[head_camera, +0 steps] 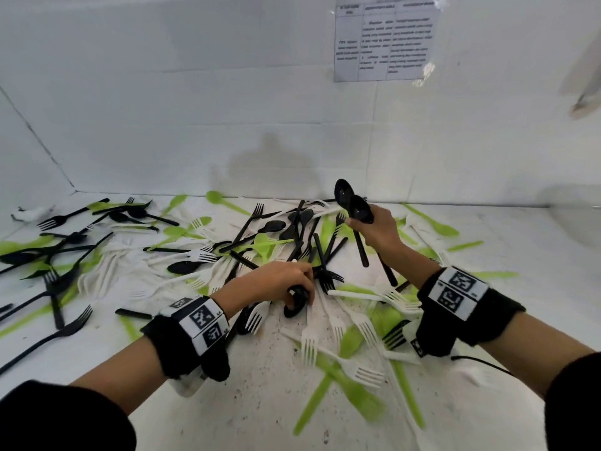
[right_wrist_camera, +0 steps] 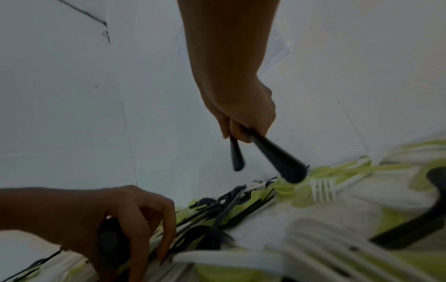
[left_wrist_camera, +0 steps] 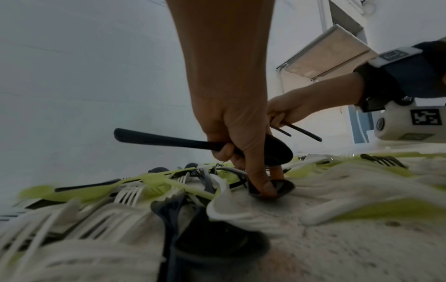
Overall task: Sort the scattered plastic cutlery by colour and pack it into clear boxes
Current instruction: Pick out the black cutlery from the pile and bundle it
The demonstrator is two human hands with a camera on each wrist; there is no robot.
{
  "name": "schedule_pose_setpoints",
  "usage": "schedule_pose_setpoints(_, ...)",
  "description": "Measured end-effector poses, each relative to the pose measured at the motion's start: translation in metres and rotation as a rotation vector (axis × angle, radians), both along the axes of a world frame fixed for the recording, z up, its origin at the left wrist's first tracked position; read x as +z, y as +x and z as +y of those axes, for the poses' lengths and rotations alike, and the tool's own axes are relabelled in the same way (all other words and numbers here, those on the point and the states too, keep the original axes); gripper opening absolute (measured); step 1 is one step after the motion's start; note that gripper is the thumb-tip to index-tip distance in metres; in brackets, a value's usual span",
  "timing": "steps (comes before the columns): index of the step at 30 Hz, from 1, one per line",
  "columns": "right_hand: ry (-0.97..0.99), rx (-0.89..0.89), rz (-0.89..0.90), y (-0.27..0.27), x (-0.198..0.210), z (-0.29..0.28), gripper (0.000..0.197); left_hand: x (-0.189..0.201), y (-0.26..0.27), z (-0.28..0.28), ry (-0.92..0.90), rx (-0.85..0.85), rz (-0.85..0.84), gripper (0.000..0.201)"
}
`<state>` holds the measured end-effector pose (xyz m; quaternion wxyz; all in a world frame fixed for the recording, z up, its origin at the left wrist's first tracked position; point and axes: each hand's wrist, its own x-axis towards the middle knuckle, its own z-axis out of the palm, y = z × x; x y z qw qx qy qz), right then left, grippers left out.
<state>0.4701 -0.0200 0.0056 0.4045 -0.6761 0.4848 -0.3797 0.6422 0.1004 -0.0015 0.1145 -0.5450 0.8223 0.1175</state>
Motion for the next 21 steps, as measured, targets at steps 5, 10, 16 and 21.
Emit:
schedule_pose_setpoints(5, -0.03, -0.063, -0.097, -0.018, 0.017, -0.002, 0.014, -0.005, -0.002, -0.003, -0.065, -0.055, -0.006, 0.035)
schedule_pose_setpoints(10, -0.089, -0.133, -0.161, -0.031, 0.022, 0.003, 0.015, -0.008, 0.003, -0.006, -0.271, -0.059, 0.168, 0.018)
schedule_pose_setpoints(16, 0.049, -0.056, -0.28, -0.036, 0.014, 0.011, 0.007, 0.012, 0.0, -0.009, -0.497, 0.232, 0.517, 0.01)
schedule_pose_setpoints(21, 0.231, 0.117, -0.281, -0.017, 0.008, 0.016, 0.02, 0.036, 0.001, -0.01, -0.586, 0.417, 0.812, 0.009)
